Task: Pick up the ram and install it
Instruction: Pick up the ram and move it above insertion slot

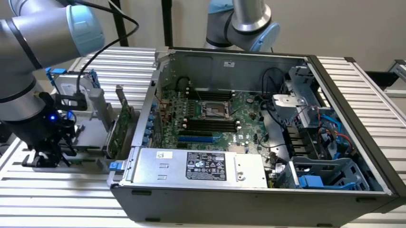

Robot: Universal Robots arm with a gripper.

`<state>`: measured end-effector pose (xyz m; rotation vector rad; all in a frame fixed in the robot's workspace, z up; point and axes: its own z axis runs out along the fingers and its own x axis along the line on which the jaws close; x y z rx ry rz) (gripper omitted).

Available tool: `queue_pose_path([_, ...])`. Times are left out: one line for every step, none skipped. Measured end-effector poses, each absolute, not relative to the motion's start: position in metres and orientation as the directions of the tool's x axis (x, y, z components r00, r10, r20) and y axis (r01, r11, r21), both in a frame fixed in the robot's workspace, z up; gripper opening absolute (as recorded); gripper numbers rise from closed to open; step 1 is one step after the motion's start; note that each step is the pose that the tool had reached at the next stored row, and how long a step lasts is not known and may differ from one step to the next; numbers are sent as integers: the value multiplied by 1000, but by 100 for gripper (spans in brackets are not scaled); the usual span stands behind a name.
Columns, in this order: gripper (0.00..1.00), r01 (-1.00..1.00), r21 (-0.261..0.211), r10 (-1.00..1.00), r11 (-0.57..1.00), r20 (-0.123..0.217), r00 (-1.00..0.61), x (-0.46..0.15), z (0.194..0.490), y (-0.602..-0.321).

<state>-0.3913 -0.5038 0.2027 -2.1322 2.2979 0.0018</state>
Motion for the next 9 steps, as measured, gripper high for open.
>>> queue_pose_path([100,-997,-3,-997,74,-6,-74,-391,202,-504])
queue_pose_path([100,-997,-3,-997,73,-6,-73,-390,202,-504])
queue_pose_path([100,-997,-2,-997,71,-6,-71,-390,201,-504])
queue_pose_path([100,-998,-1,-998,69,-6,-69,-389,201,-504])
queue_pose_path([100,-998,0,-998,66,-6,-66,-388,201,-504])
queue_pose_path([100,-998,0,-998,63,-6,-63,-388,201,-504])
queue_pose_path([100,-998,1,-998,60,-6,-60,-387,201,-504])
queue_pose_path([100,-998,1,-998,56,-6,-56,-387,200,-503])
queue_pose_path([100,-999,1,-999,52,-6,-52,-387,200,-503])
